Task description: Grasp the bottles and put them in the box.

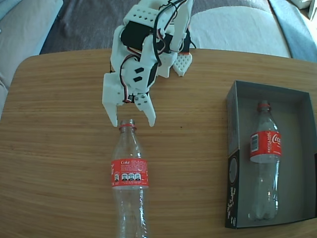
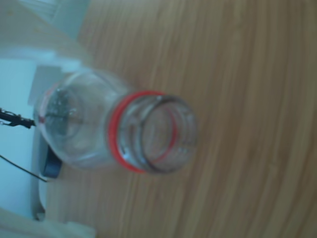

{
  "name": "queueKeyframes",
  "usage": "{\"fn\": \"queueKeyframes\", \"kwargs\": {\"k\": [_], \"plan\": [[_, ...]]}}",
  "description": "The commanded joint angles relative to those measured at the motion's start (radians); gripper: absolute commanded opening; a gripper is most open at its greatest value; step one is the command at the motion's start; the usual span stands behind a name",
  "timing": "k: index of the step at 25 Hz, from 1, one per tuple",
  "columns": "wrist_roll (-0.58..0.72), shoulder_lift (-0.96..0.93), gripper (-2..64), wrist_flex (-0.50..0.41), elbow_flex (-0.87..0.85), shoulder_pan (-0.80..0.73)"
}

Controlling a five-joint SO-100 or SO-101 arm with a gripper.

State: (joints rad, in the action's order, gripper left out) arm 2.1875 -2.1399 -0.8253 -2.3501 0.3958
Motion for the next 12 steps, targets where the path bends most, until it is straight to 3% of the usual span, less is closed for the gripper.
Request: {"fn": "queueKeyframes", "kwargs": {"k": [1, 7, 12], "plan": [[-0.012, 0.0, 39.6, 0.011, 0.011, -0.011], [-0.014, 0.104, 39.6, 0.133, 0.026, -0.018], [-0.011, 0.16, 39.6, 0.179, 0.031, -0.026]]}}
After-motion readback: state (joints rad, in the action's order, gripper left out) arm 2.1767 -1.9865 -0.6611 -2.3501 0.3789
